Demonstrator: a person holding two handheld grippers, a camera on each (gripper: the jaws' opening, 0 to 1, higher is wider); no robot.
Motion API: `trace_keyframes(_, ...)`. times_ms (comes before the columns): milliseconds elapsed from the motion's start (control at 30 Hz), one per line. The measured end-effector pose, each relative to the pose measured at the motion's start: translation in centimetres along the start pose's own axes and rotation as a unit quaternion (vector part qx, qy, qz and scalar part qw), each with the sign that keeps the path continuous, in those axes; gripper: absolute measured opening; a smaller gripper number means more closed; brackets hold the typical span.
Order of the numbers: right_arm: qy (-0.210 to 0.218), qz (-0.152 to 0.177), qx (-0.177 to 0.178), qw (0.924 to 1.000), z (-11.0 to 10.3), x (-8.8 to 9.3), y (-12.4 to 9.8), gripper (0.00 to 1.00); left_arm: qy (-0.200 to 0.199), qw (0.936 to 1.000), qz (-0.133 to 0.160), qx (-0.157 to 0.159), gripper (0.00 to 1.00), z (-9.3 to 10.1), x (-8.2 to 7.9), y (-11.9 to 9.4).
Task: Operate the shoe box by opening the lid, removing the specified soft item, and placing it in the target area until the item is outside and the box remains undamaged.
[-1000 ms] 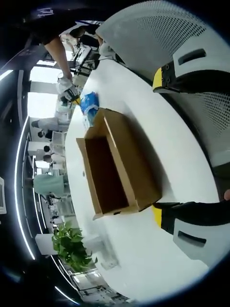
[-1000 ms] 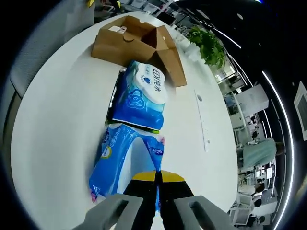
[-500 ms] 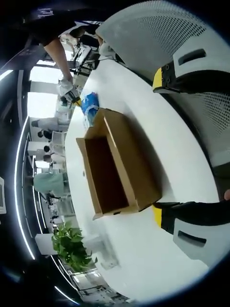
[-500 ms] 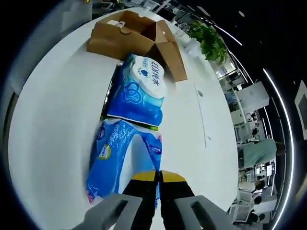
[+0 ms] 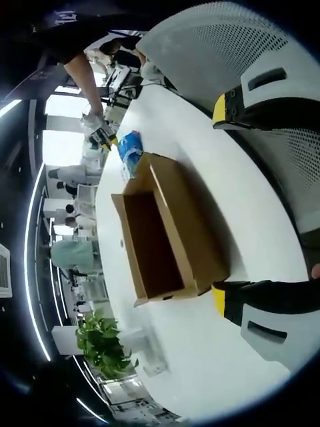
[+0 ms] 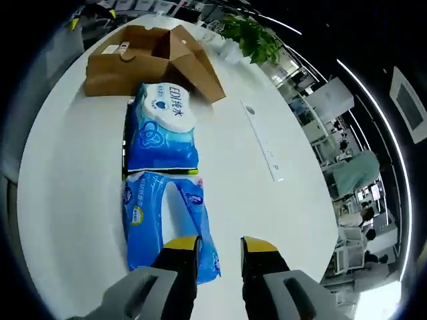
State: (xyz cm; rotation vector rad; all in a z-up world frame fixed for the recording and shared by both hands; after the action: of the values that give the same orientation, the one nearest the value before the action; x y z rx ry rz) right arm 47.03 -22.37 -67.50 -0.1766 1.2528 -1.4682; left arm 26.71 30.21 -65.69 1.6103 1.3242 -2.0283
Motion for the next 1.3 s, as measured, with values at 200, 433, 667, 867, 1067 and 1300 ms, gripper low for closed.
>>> trace_keyframes(200,0.067,0.010,-0.004,0.9977,0.2,0.0,-1.3,0.45,0.004,1.0000,0.002,0.005,0.93,0.1,-0.1,0.0)
trace_keyframes(433,0.132,0.008,-0.019,0.9910,-1.3,0.7,-2.2,0.56,0.002,0.9998,0.012,0.013,0.93,0.4,-0.2,0.1)
trace_keyframes(667,0.163,0.004,-0.029,0.9862,-3.5,1.9,-2.3,0.60,0.002,0.9996,0.016,0.022,0.93,0.6,-0.3,0.1)
trace_keyframes(867,0.181,-0.007,-0.024,0.9831,-4.8,3.4,-1.7,0.62,0.003,0.9996,0.016,0.025,0.93,0.7,-0.4,0.1)
trace_keyframes(1067,0.202,-0.016,-0.017,0.9790,-5.4,4.6,-1.0,0.62,0.000,0.9996,0.012,0.027,0.92,0.7,-0.2,0.1)
trace_keyframes(1300,0.210,-0.032,-0.028,0.9767,-6.0,5.8,0.2,0.61,-0.001,0.9996,0.005,0.029,0.92,0.7,0.0,0.2)
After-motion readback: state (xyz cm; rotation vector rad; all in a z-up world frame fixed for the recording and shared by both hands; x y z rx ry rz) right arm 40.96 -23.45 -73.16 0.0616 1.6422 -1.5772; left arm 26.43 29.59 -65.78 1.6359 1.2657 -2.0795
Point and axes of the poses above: the point that each gripper's makers call its tool centre point, and the gripper's own axes: y roughly forward along the fingers, z roughly to its right, x roughly out of its underside, the point moved 4 cm from there along -y, roughly backward along the fingers, and after that the axes turned 5 degrees about y, right-handed, at the moved point
